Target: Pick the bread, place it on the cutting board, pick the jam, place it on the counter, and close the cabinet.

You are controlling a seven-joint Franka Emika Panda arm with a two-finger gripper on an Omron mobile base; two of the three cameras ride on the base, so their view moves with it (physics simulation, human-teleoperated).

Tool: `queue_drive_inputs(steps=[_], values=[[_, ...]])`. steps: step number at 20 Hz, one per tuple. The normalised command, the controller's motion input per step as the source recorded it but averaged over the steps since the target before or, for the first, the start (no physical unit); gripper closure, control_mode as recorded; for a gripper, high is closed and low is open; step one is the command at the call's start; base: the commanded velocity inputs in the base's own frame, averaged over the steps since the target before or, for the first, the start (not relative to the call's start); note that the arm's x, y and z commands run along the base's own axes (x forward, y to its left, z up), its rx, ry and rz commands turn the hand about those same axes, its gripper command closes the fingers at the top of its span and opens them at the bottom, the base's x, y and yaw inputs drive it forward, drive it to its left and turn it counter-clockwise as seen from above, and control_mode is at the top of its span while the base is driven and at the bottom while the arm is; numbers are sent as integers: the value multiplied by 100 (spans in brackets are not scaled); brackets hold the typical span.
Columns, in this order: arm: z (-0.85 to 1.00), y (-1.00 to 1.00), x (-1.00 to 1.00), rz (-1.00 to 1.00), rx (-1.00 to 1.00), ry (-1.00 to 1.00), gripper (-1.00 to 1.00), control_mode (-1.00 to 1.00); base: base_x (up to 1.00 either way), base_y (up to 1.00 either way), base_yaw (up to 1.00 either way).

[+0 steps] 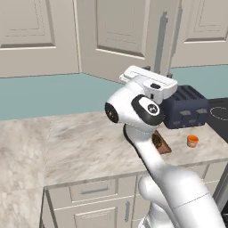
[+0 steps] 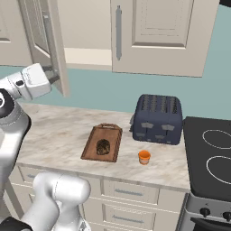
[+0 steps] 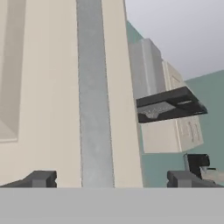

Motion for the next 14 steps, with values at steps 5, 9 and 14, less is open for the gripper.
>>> queue_drive_inputs(steps=[5, 9, 14], values=[[-2, -26, 31, 11, 0, 0, -100, -100, 0, 0, 0], [-5, -12, 39, 7, 0, 0, -100, -100, 0, 0, 0], [-5, -8, 43, 7, 0, 0, -100, -100, 0, 0, 0]])
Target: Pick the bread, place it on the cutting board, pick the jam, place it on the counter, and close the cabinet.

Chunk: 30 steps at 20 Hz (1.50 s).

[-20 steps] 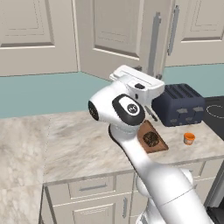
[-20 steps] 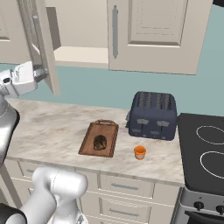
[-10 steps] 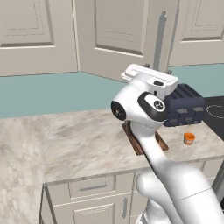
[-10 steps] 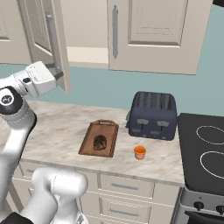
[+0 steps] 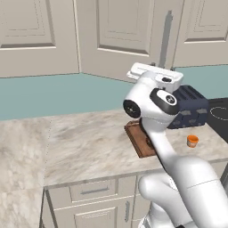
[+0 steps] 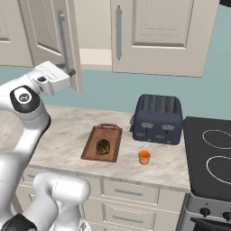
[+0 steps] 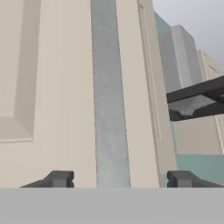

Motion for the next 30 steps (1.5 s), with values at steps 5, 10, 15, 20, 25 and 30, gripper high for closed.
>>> queue_drive_inputs(steps=[5, 10, 15, 20, 25, 30], values=[[-4, -9, 42, 8, 0, 0, -100, -100, 0, 0, 0], [-1, -18, 35, 9, 0, 0, -100, -100, 0, 0, 0], [-1, -19, 29, 10, 0, 0, -100, -100, 0, 0, 0], [-3, -16, 28, 10, 0, 0, -100, -100, 0, 0, 0], [-7, -9, 27, 10, 0, 0, -100, -100, 0, 0, 0], [-13, 0, 33, 9, 0, 0, -100, -100, 0, 0, 0]])
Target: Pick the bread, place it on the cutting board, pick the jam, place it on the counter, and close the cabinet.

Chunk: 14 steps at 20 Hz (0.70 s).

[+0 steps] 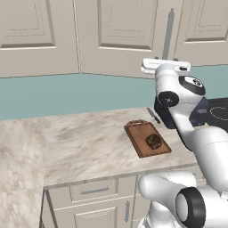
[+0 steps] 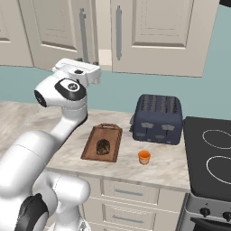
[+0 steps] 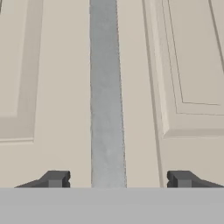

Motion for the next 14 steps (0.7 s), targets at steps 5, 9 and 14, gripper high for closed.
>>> queue_drive_inputs(steps=[5, 9, 14], values=[[-15, 0, 34, 9, 0, 0, -100, -100, 0, 0, 0], [-17, 0, 37, 8, 0, 0, -100, -100, 0, 0, 0], [-18, 0, 39, 8, 0, 0, -100, -100, 0, 0, 0]])
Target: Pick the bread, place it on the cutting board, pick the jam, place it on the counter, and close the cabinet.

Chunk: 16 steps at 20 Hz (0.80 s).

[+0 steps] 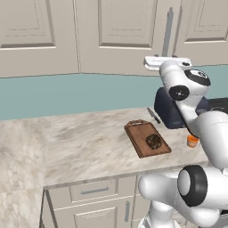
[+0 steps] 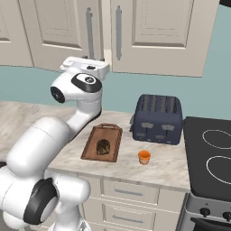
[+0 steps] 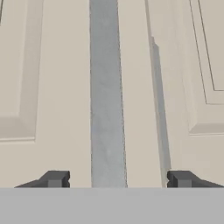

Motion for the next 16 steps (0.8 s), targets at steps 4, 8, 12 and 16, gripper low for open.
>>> queue_drive_inputs(steps=[4, 8, 12, 16], values=[[-15, 0, 38, 7, 0, 0, -100, -100, 0, 0, 0], [-14, 0, 37, 6, 0, 0, -100, -100, 0, 0, 0], [-14, 0, 36, 5, 0, 0, -100, -100, 0, 0, 0], [-18, 2, 40, 2, 0, 0, -100, -100, 0, 0, 0]])
